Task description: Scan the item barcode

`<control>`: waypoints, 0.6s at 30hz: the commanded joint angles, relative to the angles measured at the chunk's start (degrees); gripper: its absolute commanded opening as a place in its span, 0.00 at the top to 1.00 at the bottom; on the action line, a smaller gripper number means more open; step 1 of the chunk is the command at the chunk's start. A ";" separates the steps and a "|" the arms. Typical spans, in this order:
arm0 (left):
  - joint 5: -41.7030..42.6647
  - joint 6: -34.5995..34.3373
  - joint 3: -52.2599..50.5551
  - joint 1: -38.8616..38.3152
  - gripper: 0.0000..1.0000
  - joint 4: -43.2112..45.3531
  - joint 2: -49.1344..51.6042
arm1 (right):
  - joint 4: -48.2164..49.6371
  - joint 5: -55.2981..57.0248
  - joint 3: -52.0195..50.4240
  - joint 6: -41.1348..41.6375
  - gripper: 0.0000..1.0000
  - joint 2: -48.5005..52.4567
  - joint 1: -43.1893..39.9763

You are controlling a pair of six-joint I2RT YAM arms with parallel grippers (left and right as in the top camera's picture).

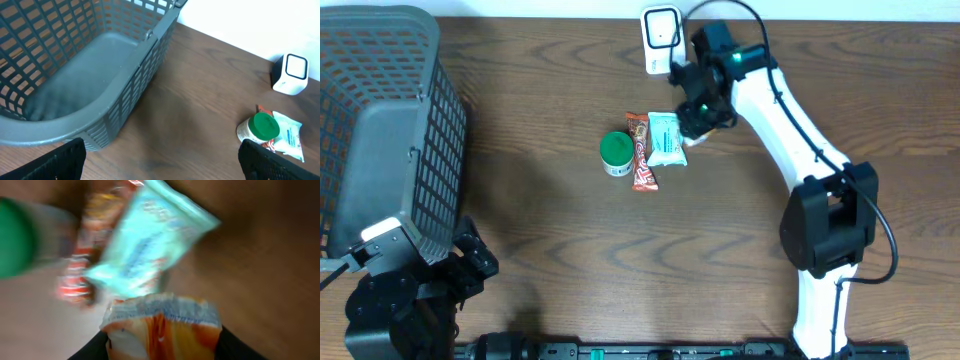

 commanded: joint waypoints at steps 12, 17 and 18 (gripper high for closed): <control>-0.48 0.04 -0.02 0.28 0.02 0.02 -0.15 | -12.44 -18.25 5.20 13.88 0.61 0.57 4.90; -0.48 0.04 -0.02 0.28 0.02 0.02 -0.15 | 4.15 -4.04 5.18 13.86 0.64 0.57 4.87; -0.48 0.04 -0.02 0.28 0.02 0.02 -0.15 | 7.98 -0.28 5.18 13.84 0.67 0.59 4.87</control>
